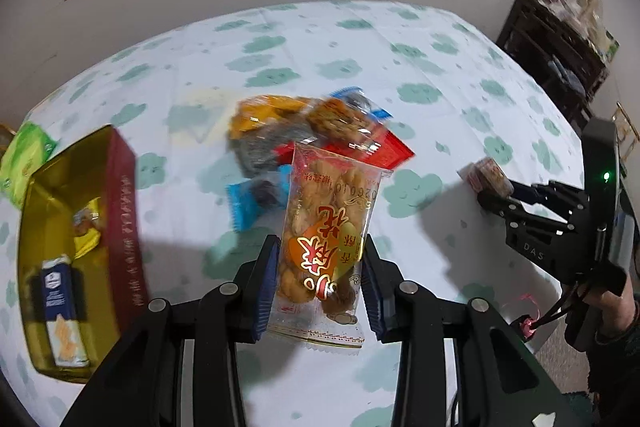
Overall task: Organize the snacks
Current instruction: 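Carry the orange-printed snack bag into the tin and open the left gripper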
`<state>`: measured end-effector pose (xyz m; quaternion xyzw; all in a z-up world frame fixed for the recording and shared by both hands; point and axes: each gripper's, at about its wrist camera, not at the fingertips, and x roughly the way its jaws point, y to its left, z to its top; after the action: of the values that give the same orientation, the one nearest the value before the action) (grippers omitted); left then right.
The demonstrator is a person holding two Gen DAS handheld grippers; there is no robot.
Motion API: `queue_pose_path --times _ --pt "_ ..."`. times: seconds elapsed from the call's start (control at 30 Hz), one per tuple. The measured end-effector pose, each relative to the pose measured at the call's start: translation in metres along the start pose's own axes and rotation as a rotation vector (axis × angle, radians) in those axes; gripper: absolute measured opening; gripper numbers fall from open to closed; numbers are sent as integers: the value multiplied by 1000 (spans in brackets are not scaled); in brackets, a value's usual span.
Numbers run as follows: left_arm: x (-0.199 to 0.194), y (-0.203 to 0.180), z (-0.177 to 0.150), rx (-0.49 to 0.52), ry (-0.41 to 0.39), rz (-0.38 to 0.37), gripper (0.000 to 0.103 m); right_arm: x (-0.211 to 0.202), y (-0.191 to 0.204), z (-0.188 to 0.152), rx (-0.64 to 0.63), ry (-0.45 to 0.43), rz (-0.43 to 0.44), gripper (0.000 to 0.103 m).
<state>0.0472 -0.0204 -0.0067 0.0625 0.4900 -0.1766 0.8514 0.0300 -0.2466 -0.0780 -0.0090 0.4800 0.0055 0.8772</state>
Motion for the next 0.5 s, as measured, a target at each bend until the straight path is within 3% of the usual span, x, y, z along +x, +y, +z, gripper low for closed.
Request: queue_pose_path --times 0.27,0.5 --pt "-27 63 -4 -95 -43 115 35 2 1 2 3 7 -11 32" --pt "-36 135 -21 -207 -24 243 35 1 1 1 11 7 -12 32"
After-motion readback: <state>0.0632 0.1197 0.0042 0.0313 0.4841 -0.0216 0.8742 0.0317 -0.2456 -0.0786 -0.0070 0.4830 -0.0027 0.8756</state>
